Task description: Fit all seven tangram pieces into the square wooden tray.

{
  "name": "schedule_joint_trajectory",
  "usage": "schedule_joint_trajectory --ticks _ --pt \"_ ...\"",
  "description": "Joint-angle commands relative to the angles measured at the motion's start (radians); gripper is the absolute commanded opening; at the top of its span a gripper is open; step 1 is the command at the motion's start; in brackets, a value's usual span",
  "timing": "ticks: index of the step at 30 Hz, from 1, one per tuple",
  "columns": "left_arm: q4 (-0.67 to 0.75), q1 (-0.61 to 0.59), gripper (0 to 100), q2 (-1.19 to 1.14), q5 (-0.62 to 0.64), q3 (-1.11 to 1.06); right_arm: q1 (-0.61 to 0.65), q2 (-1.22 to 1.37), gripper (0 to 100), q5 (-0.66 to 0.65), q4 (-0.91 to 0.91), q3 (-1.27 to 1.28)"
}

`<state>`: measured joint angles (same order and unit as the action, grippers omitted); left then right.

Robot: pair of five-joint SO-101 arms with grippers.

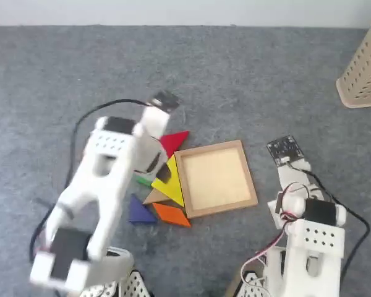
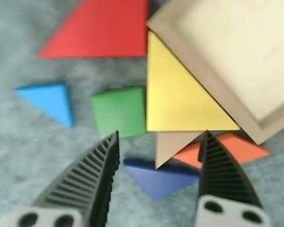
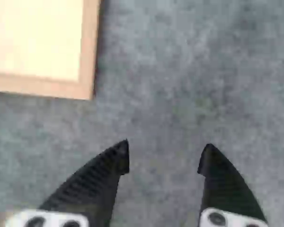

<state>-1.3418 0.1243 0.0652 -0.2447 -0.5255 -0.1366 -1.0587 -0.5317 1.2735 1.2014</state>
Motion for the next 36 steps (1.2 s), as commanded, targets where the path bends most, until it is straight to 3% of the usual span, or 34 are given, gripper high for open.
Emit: schedule_joint_trajectory --ticks 1,10,21,28,36 --pt "0.000 0.017 26 -0.034 0.094 0.047 -0.015 0.073 24.1 0.021 -0.125 0.060" --pt "-0.021 0.006 26 -0.071 0.370 0.048 -0.013 0.165 24.1 0.164 -0.318 0.158" --pt "0.031 0.026 26 -0.371 0.420 0.096 -0.015 0.168 24.1 0.164 -0.344 0.183" --pt "0.074 -0.025 26 -0.379 0.477 0.136 -0.015 0.170 24.1 0.164 -0.344 0.184" --pt "0.052 0.046 26 -0.377 0.508 0.165 -0.015 0.176 24.1 0.164 -0.358 0.184"
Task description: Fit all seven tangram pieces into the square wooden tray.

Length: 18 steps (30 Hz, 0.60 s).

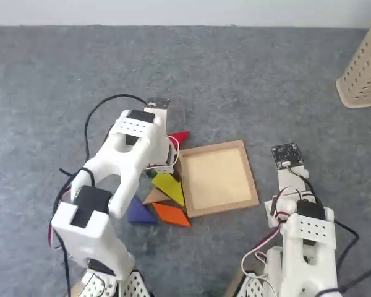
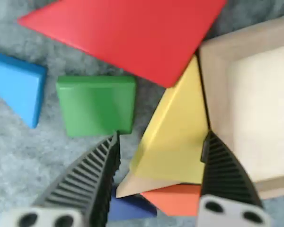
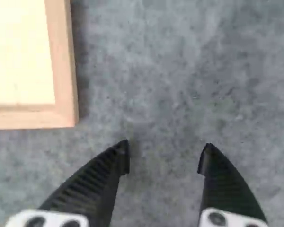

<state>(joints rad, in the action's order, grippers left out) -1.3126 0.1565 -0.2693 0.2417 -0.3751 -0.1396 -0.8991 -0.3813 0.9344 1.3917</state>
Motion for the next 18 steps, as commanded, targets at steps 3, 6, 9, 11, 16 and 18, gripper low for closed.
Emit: schedule_joint_trajectory --ticks 3,6,9,11,16,18 --pt "0.020 0.025 26 -0.043 0.020 0.030 -0.012 0.016 24.1 0.014 -0.019 -0.006" --pt "0.021 0.058 23 -0.043 0.008 0.030 -0.012 0.016 24.1 0.014 -0.019 -0.006" --pt "0.021 0.095 15 -0.048 0.000 0.030 -0.012 0.016 24.1 0.014 -0.019 -0.005" --pt "0.012 0.103 12 -0.051 0.000 0.028 -0.012 0.016 24.1 0.014 -0.019 -0.005" --pt "0.006 -0.015 19 -0.002 -0.018 0.035 -0.012 0.016 24.1 0.014 -0.019 -0.005" --pt "0.005 -0.061 21 0.054 -0.058 0.031 -0.012 0.016 24.1 0.014 -0.019 -0.005"
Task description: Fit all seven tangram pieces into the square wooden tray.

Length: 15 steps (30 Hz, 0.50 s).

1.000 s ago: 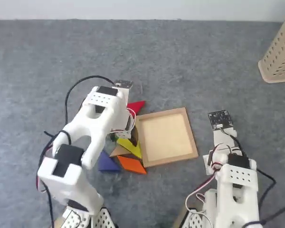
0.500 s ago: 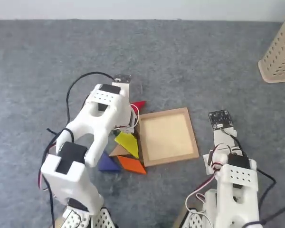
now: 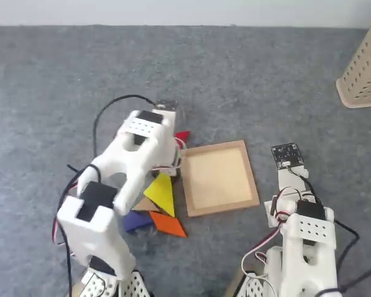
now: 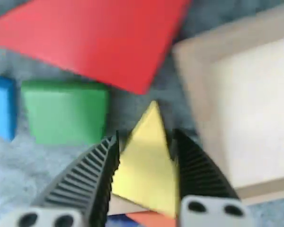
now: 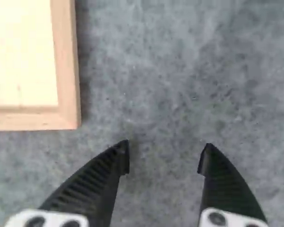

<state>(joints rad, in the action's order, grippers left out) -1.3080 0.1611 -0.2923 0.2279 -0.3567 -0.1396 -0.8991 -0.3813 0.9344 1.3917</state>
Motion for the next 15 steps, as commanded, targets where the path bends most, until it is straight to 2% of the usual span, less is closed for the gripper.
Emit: schedule_joint_trajectory --ticks 1,8,11,15 --pt "-0.014 -0.080 21 0.112 -0.055 0.008 -0.012 0.016 24.1 0.014 -0.019 -0.005" --pt "-0.081 -0.078 23 0.381 -0.180 -0.170 -0.012 0.016 24.1 0.014 -0.019 -0.005" --pt "-0.075 -0.052 29 0.384 -0.227 -0.243 -0.012 0.016 24.1 0.014 -0.019 -0.005" --pt "0.005 -0.051 30 0.282 -0.232 -0.248 -0.012 0.016 24.1 0.014 -0.019 -0.005"
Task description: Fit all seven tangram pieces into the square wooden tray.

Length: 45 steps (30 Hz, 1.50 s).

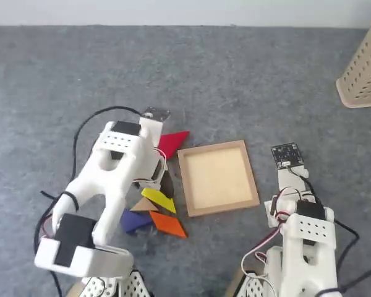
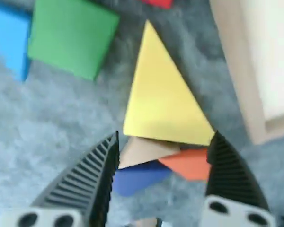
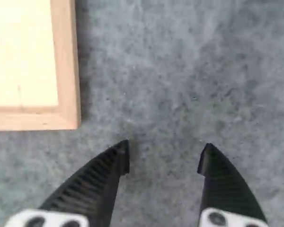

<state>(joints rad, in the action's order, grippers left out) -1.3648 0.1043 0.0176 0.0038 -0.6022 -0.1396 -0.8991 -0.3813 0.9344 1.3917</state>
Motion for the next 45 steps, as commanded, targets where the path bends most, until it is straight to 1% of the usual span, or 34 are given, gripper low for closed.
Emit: schedule_joint_trajectory --ticks 1,5,8,10,15,20,24,25,27,30,32,34,38,41,45 --pt "0.086 0.006 30 -0.066 0.003 -0.002 -0.012 0.016 24.1 0.014 -0.019 -0.005" --pt "0.141 -0.012 30 -0.229 0.055 0.033 -0.012 0.008 24.1 0.014 -0.019 0.006" --pt "0.061 -0.029 30 -0.288 0.057 0.113 -0.012 0.008 24.1 0.014 -0.019 0.008" --pt "0.058 -0.018 28 -0.298 0.057 0.124 -0.012 0.008 24.1 0.014 -0.021 0.008" --pt "0.083 -0.018 17 -0.285 0.054 0.128 -0.012 0.008 24.1 0.012 -0.027 0.008" --pt "0.149 -0.011 11 -0.269 0.020 0.136 -0.012 0.008 24.1 0.012 -0.027 0.008" --pt "0.150 -0.035 8 -0.269 -0.017 0.216 -0.012 0.008 24.1 0.012 -0.027 0.009" --pt "0.141 -0.051 8 -0.265 -0.025 0.242 -0.012 0.008 24.1 0.012 -0.027 0.009" --pt "0.077 -0.074 10 -0.238 -0.037 0.305 -0.012 0.008 24.1 0.012 -0.027 0.009" --pt "-0.048 -0.083 17 -0.132 -0.080 0.337 -0.012 0.008 24.1 0.012 -0.027 0.009" --pt "-0.095 -0.083 21 -0.020 -0.094 0.289 -0.012 0.008 24.1 0.012 -0.027 0.009" --pt "-0.104 -0.075 23 0.104 -0.100 0.188 -0.012 0.008 24.1 0.012 -0.027 0.009" --pt "-0.043 -0.104 28 0.311 -0.133 -0.036 -0.010 0.008 24.1 0.012 -0.027 0.009" --pt "0.046 -0.155 30 0.350 -0.149 -0.165 -0.010 0.008 24.1 0.012 -0.027 0.009" --pt "0.169 -0.232 30 0.269 -0.169 -0.234 -0.010 0.008 24.1 0.012 -0.027 0.009"
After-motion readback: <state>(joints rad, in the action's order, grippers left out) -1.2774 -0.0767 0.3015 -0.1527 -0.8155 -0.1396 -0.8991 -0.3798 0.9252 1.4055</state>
